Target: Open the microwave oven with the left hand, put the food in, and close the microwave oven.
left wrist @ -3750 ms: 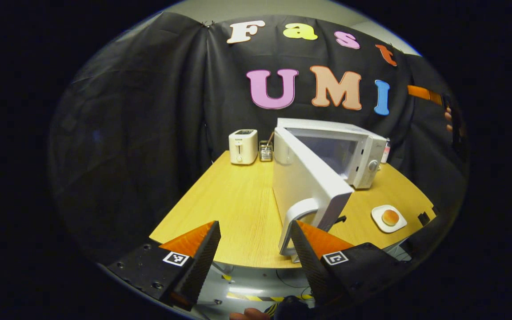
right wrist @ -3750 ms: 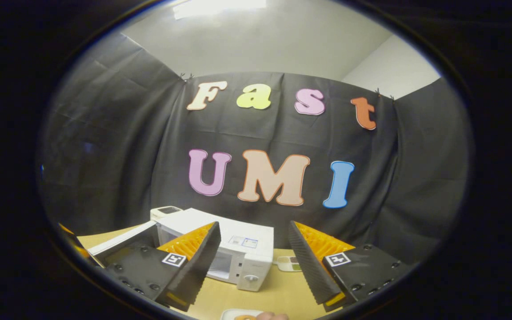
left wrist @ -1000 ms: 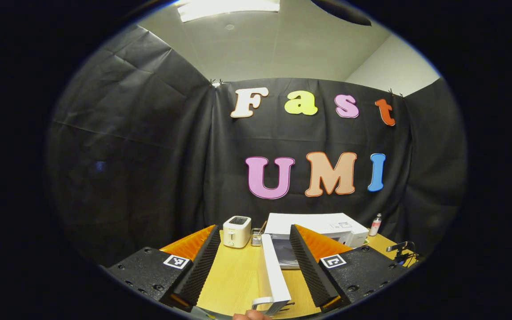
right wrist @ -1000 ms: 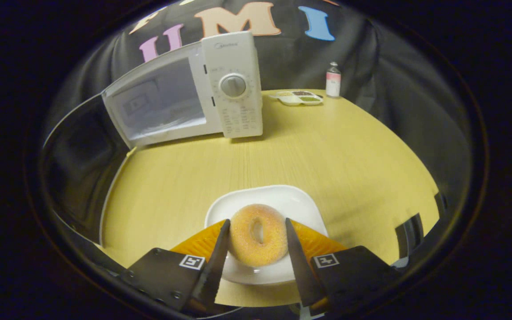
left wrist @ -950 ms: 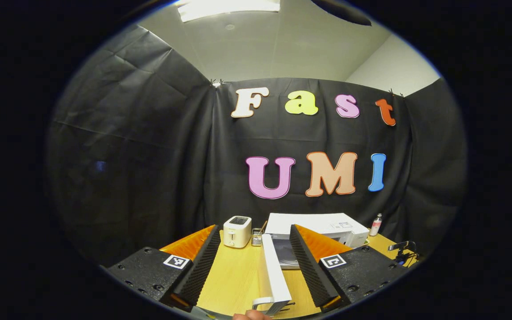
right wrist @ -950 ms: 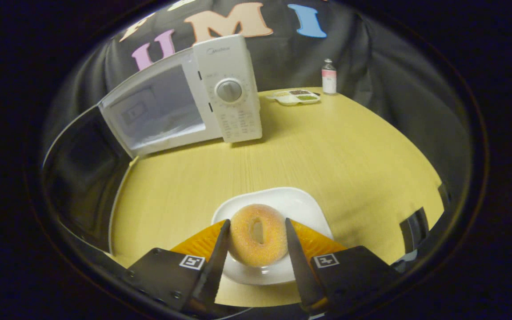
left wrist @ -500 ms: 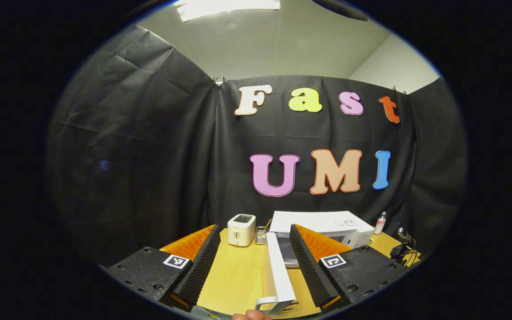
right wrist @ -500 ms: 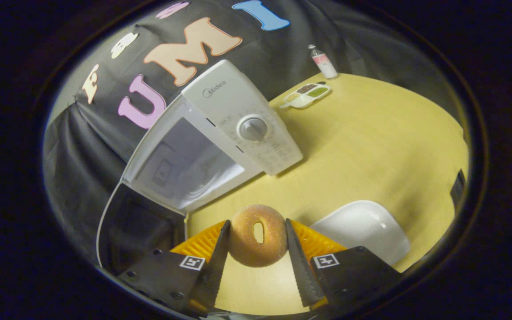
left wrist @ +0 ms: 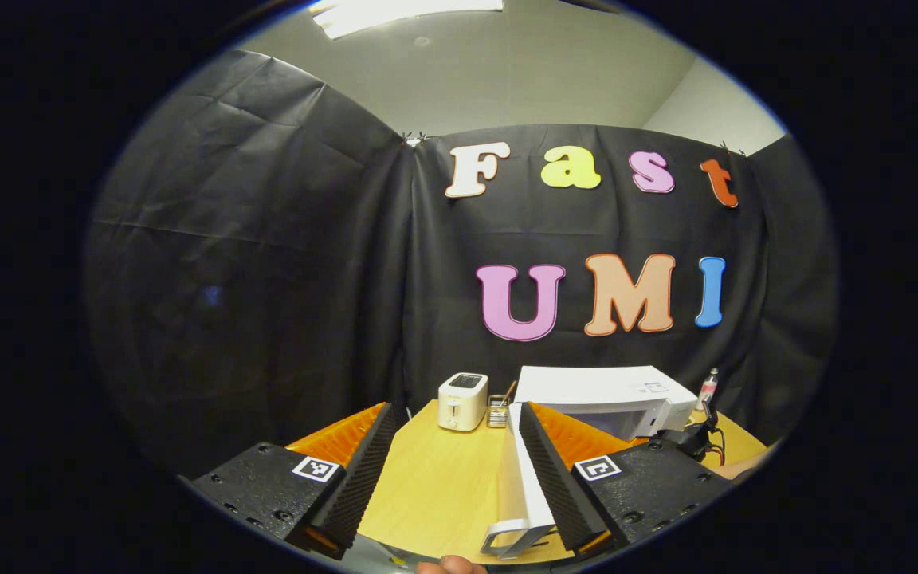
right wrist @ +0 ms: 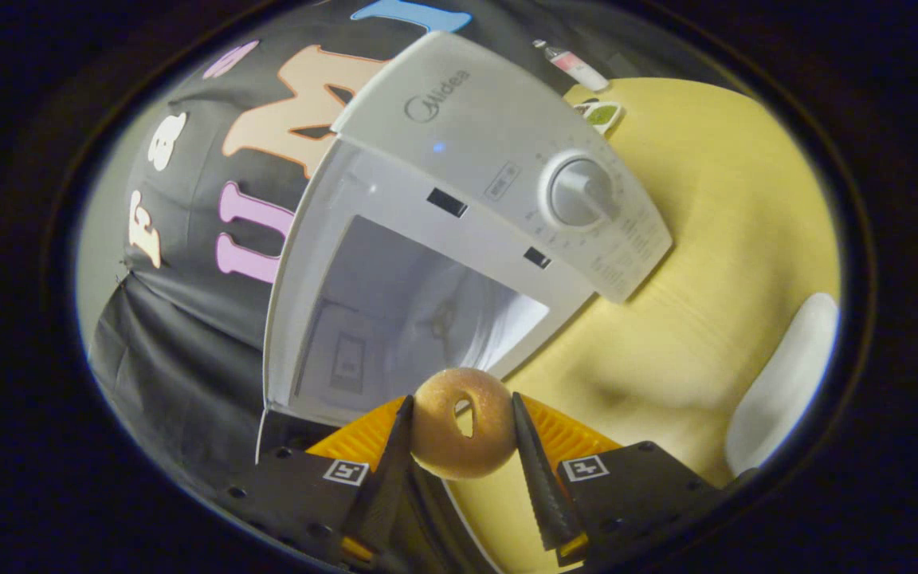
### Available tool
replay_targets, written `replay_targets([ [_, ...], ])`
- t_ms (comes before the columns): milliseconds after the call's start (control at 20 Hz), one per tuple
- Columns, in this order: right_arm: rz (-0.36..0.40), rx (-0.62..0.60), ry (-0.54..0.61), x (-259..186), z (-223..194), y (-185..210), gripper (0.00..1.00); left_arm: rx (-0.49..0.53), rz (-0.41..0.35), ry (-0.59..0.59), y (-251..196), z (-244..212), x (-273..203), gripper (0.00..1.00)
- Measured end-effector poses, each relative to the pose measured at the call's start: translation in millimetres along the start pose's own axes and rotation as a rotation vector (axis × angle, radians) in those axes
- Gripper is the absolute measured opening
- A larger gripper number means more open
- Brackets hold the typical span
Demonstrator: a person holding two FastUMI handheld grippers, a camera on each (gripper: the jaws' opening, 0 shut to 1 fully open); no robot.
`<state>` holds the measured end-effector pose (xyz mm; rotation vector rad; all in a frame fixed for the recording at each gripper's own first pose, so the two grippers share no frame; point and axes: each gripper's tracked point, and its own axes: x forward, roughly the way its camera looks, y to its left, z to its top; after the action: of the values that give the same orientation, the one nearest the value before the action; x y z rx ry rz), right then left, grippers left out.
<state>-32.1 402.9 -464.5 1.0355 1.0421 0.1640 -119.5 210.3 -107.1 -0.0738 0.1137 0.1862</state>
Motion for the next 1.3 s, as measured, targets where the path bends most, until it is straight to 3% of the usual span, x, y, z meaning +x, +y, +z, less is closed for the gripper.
replay_targets([
  [50,0.004,0.019,-0.007,9,0,5,0.73,0.007,0.018,0.007,6,-4,-2,0.92],
  [100,0.006,0.030,-0.019,17,0,11,0.66,0.016,0.041,0.014,14,-6,-4,0.92],
  [250,-0.029,0.037,-0.058,42,4,12,0.66,0.030,0.106,0.038,36,-14,-11,0.92],
  [500,-0.023,0.023,-0.136,75,10,24,0.66,0.035,0.183,0.070,64,-24,-22,0.92],
  [700,-0.007,-0.037,-0.219,91,21,31,0.65,0.072,0.216,0.086,75,-27,-25,0.89],
  [750,-0.009,-0.036,-0.243,95,26,30,0.72,0.077,0.224,0.088,77,-27,-26,0.92],
  [800,-0.012,-0.037,-0.265,94,28,30,0.65,0.078,0.228,0.089,78,-27,-29,0.92],
  [950,-0.035,-0.062,-0.312,104,39,25,0.65,0.083,0.235,0.099,78,-31,-31,0.89],
  [1200,-0.038,-0.091,-0.324,107,40,25,0.65,0.088,0.242,0.109,79,-33,-28,0.90],
  [1300,-0.045,-0.098,-0.331,111,41,28,0.70,0.090,0.241,0.107,79,-32,-28,0.90],
])
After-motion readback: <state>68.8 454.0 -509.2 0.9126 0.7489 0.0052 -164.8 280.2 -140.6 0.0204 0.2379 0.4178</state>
